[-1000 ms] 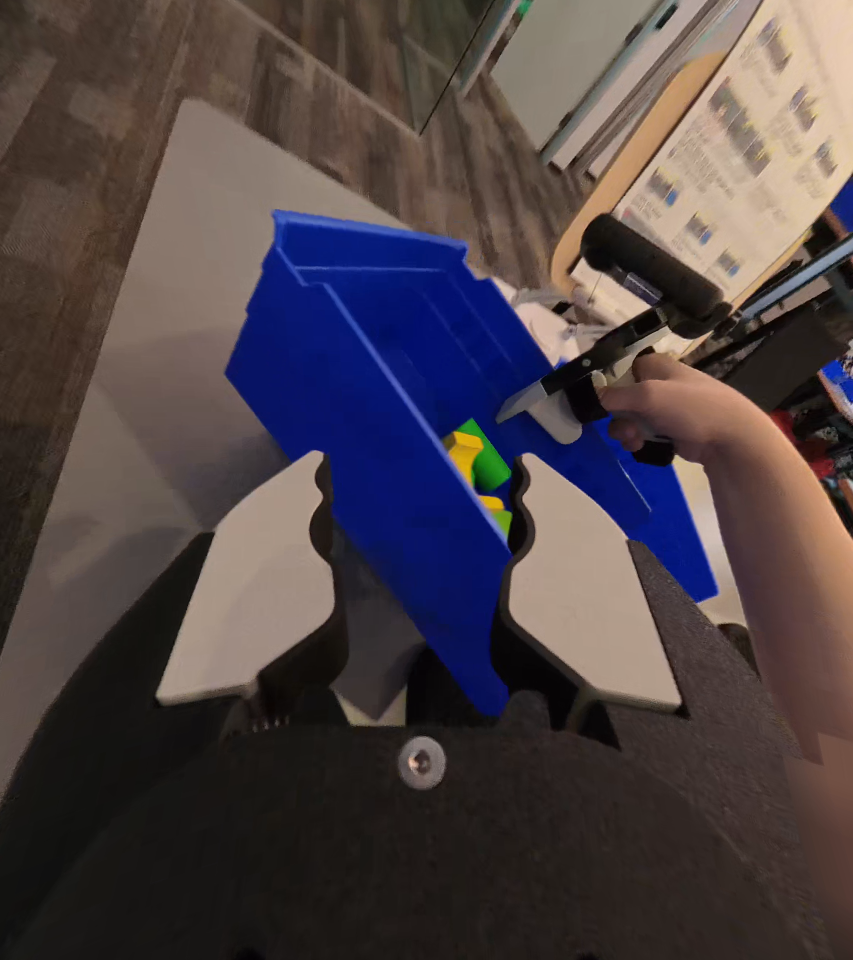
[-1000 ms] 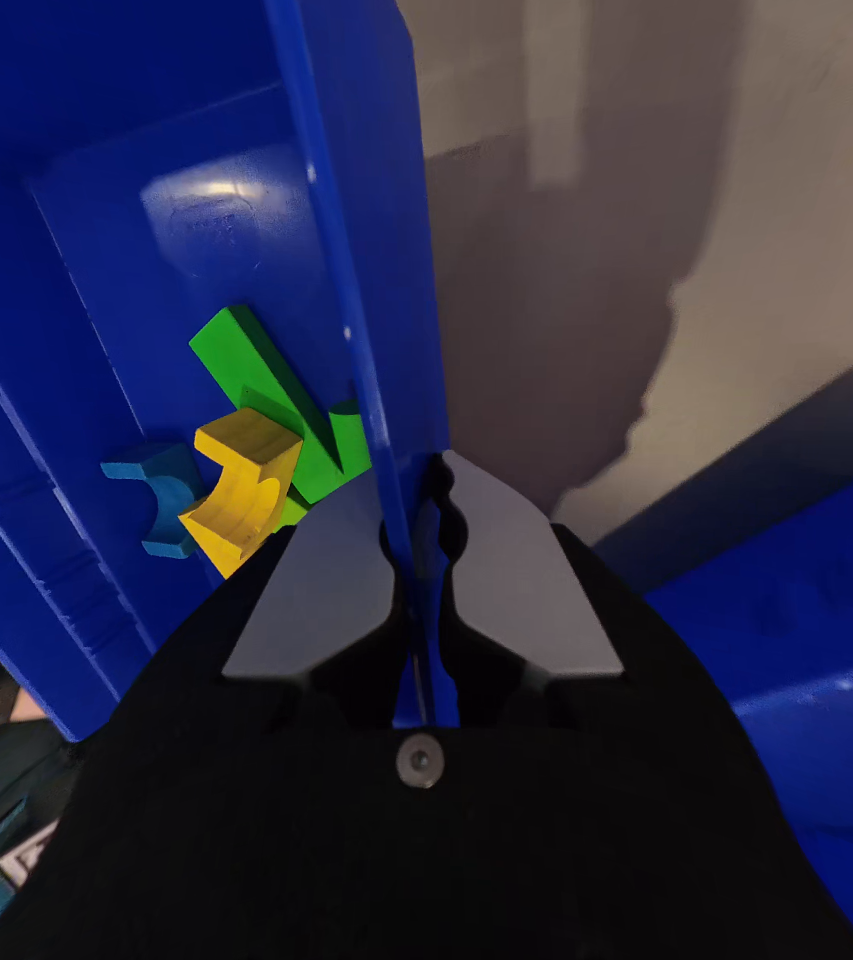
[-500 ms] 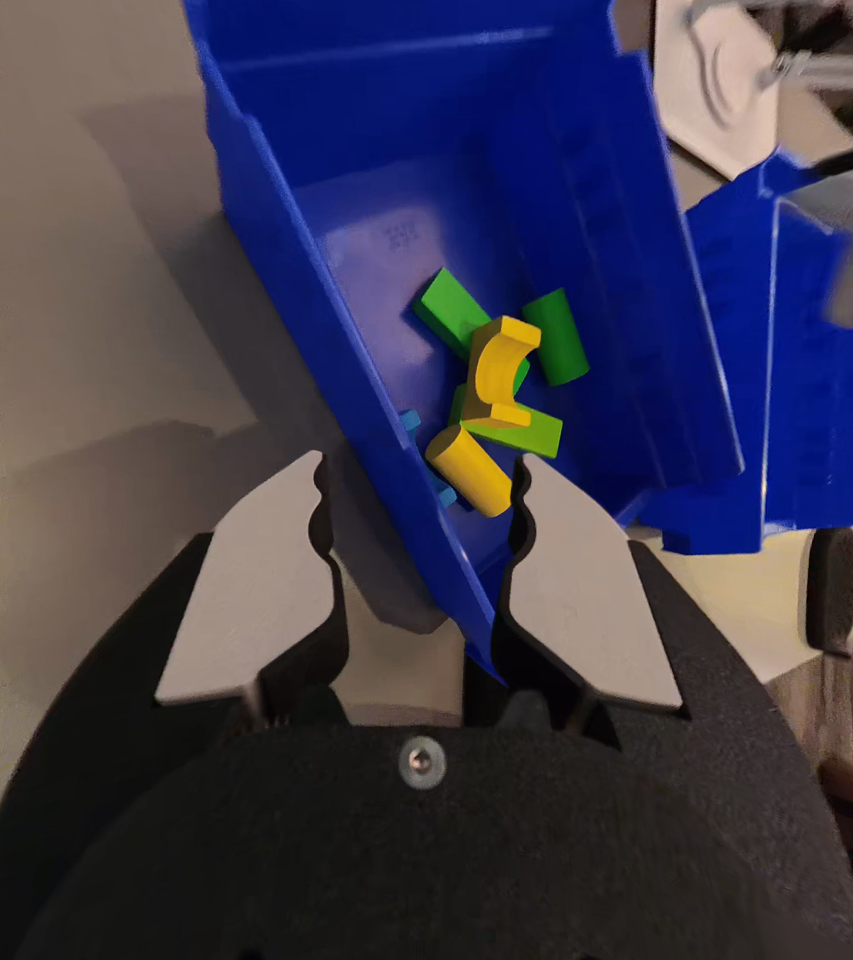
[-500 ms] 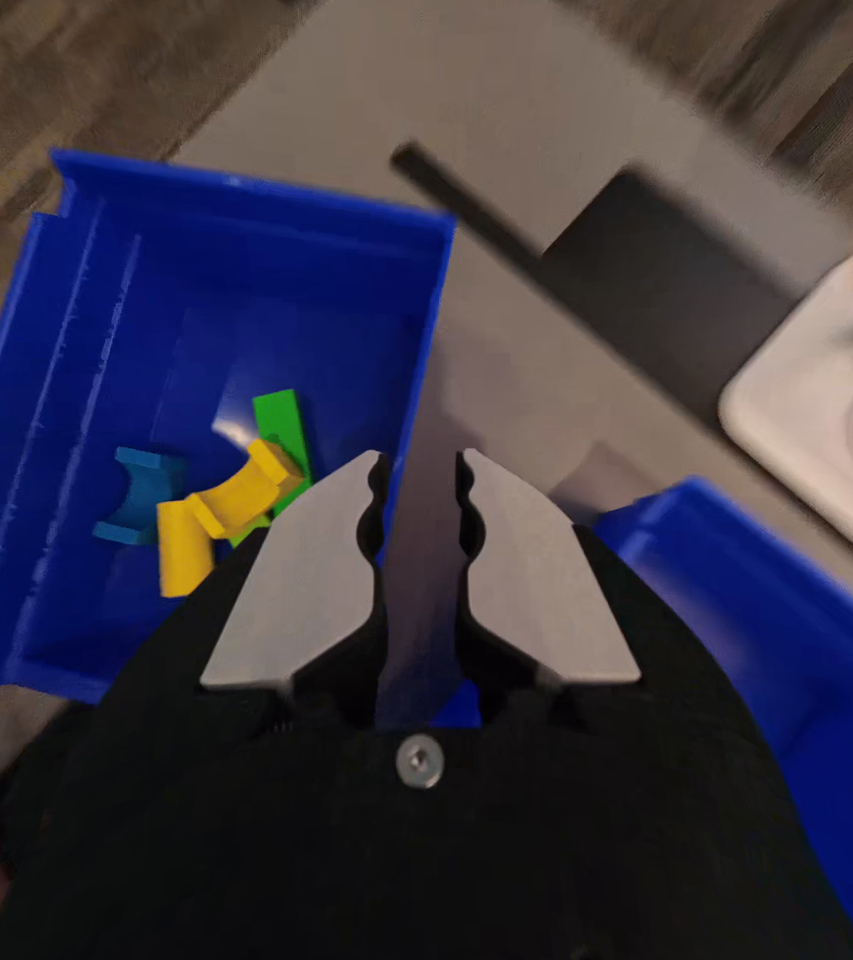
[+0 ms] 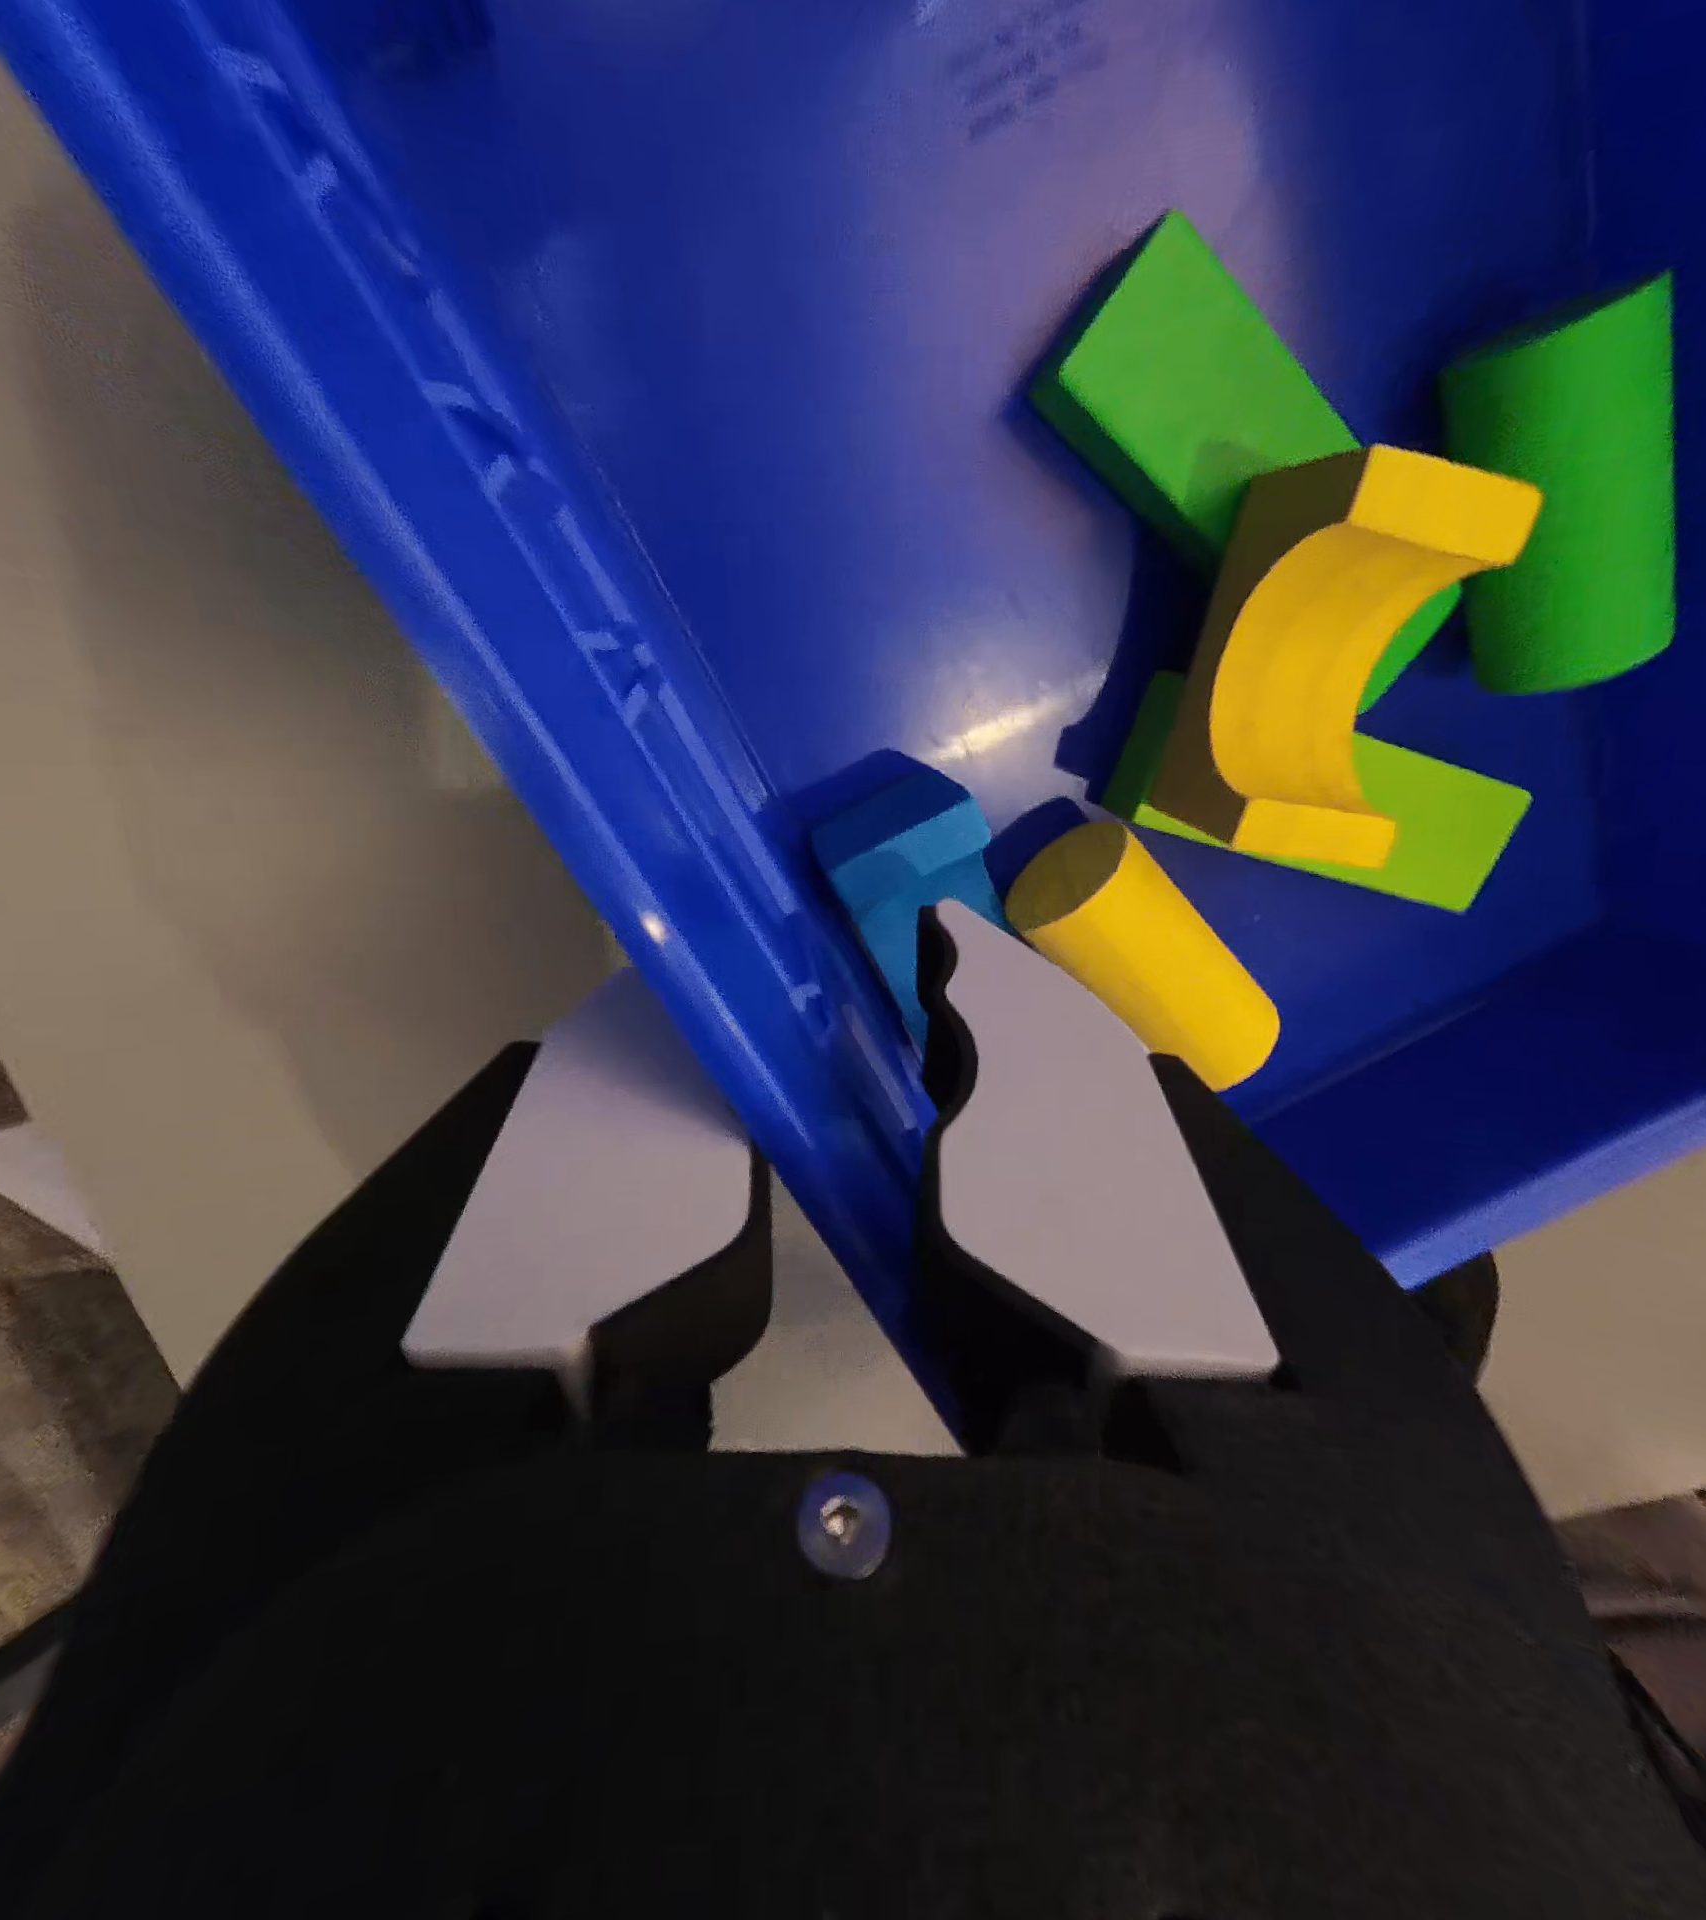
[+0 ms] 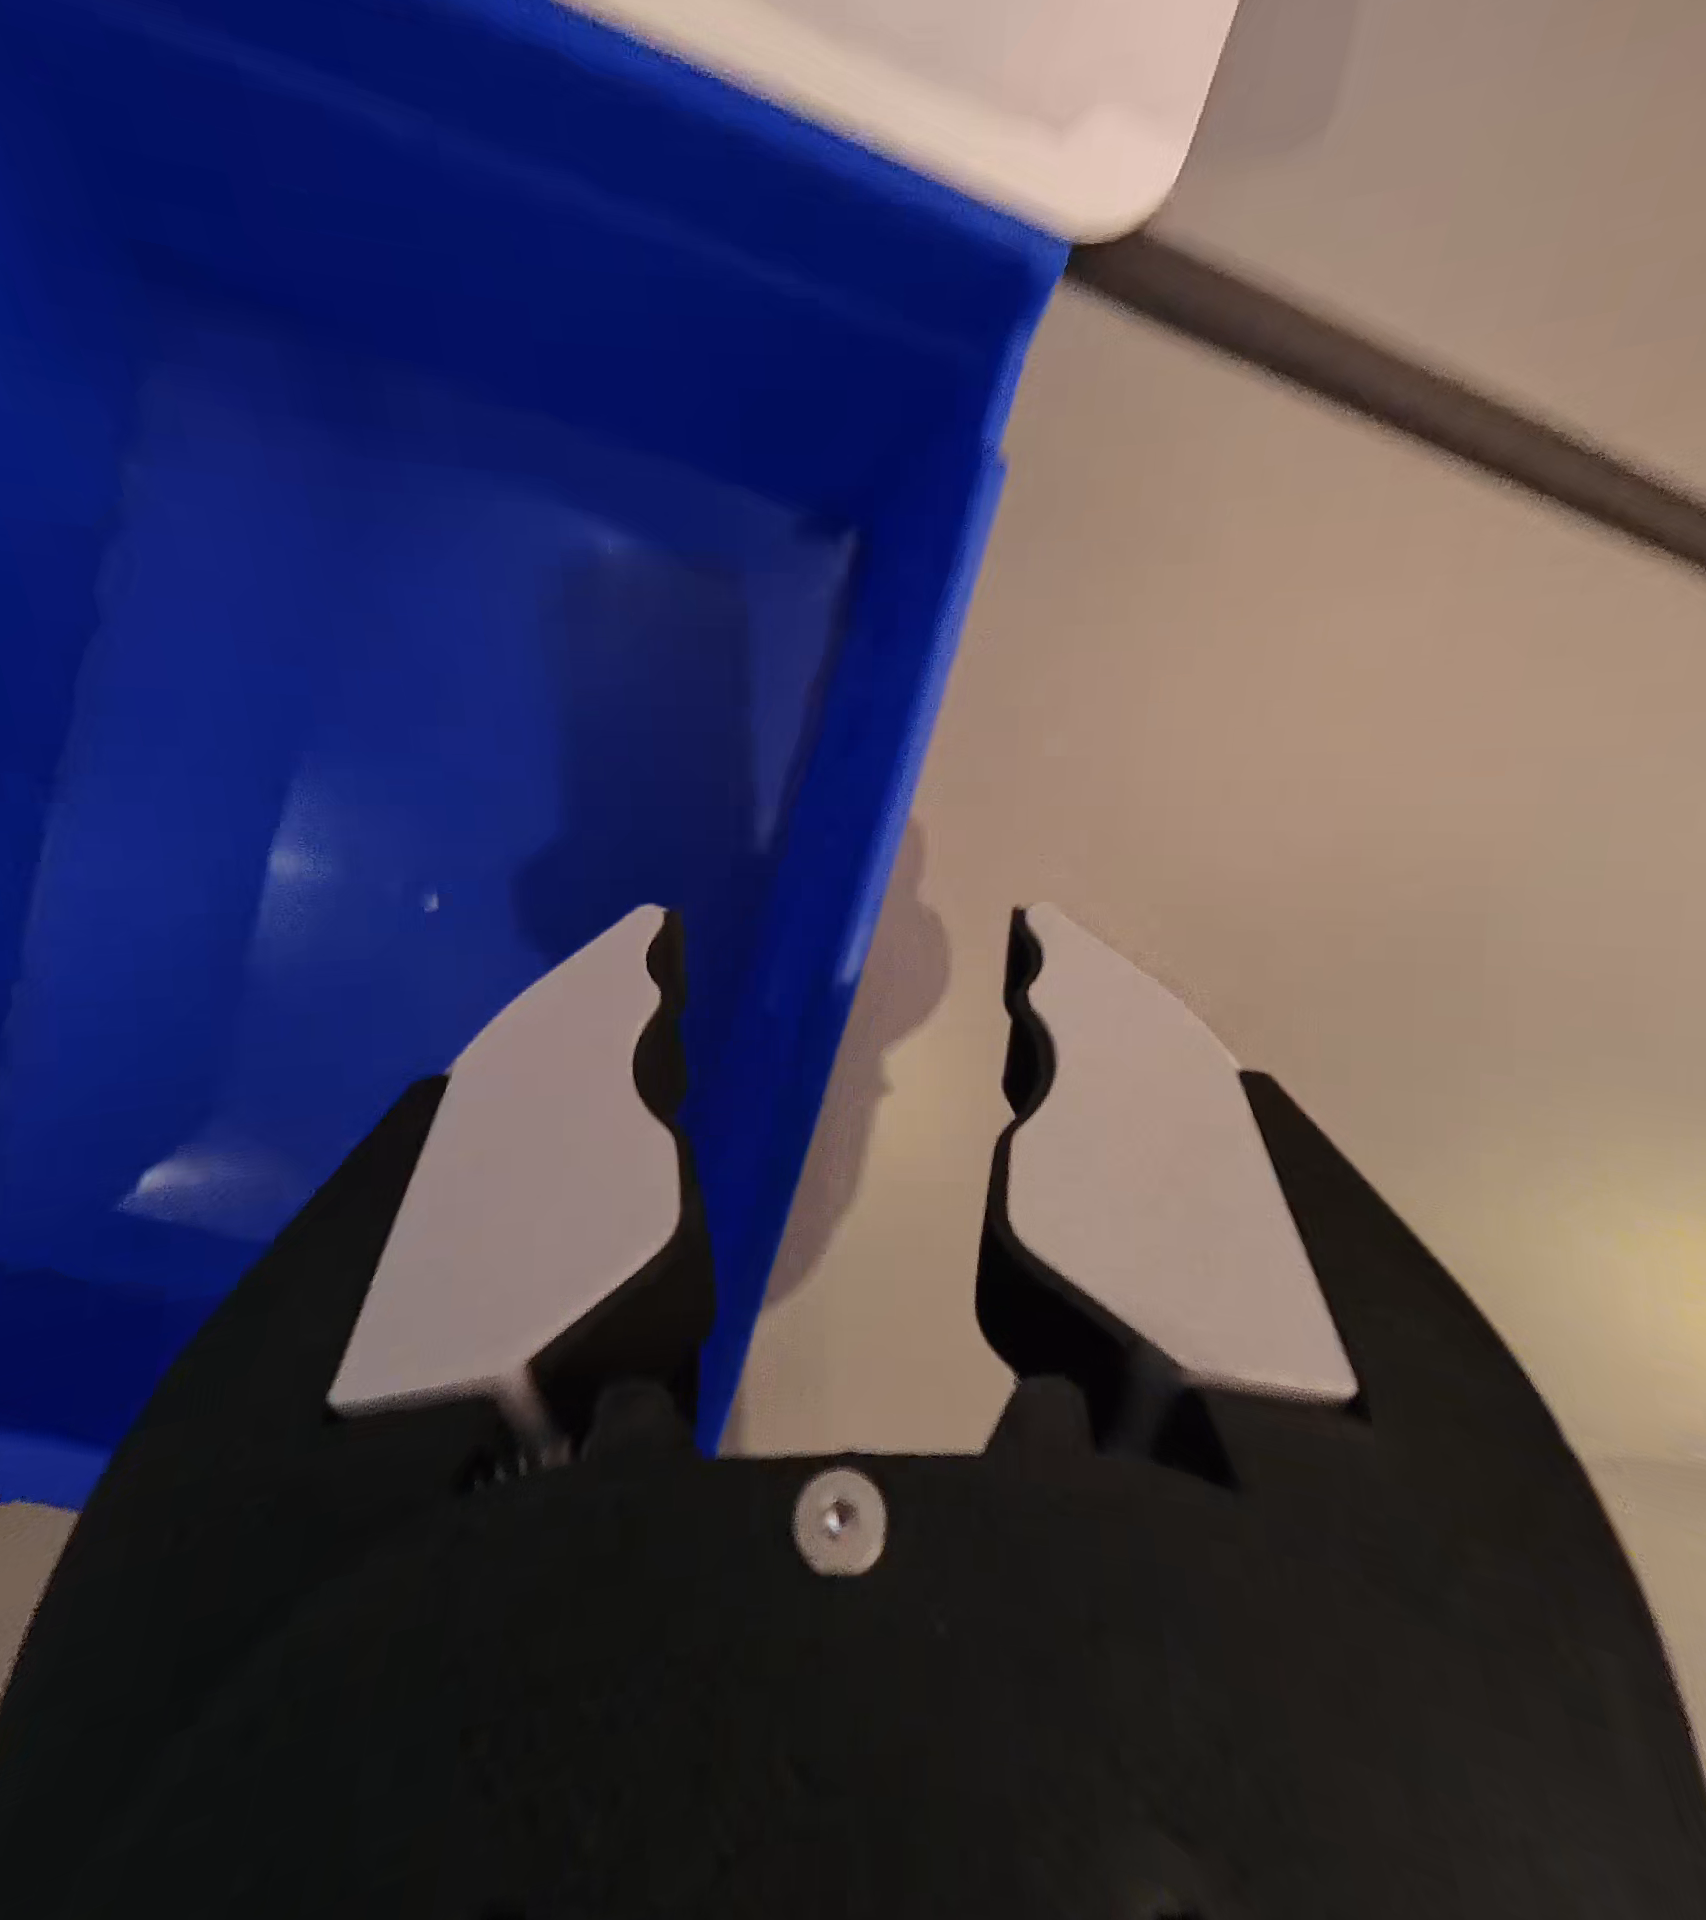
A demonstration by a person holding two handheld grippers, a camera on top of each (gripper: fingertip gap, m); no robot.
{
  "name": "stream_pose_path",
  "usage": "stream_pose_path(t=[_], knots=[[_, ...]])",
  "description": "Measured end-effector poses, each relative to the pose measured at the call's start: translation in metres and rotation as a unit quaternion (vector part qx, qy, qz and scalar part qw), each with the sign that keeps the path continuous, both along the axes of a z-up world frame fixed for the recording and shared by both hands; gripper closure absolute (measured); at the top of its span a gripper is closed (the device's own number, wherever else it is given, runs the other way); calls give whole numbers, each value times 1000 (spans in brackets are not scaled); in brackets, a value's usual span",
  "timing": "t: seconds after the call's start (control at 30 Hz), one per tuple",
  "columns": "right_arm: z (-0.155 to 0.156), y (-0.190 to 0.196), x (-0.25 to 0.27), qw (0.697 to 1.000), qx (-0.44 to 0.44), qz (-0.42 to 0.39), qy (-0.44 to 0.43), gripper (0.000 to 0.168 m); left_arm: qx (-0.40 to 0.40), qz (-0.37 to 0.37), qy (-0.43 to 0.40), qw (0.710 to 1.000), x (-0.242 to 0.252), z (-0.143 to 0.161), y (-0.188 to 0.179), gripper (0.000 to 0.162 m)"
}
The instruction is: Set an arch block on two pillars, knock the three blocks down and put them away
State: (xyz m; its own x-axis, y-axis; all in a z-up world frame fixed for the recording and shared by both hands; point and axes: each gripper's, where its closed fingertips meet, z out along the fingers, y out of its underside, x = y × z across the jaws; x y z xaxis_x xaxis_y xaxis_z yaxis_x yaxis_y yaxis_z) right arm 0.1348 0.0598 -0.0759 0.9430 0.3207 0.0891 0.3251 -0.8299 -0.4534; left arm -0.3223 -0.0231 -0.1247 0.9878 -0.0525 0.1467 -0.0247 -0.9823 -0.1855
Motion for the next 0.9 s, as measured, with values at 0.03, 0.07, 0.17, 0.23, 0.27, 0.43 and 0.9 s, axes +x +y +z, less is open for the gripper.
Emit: stream_pose_path(t=[0.03,0.07,0.17,0.23,0.27,0.43,0.9], knots=[[-11,-3,4,1000,-26,-3,1,107,10,-9,9,1000,2,-1,8,137],[-21,-7,9,998,-56,-3,-3,108,23,-22,19,999,4,-1,17,139],[-46,-23,1,986,-161,21,30,127,55,-59,25,996,17,-1,36,141],[-51,-29,-6,976,-207,26,67,155,56,-74,29,995,24,-1,40,143],[-51,-28,-4,974,-214,23,67,157,57,-84,34,994,26,-1,41,143],[-52,-19,21,971,-229,23,60,160,65,-114,28,991,36,-1,45,143],[-55,-17,259,966,-225,-108,70,161,68,-143,29,987,36,-2,49,142]])
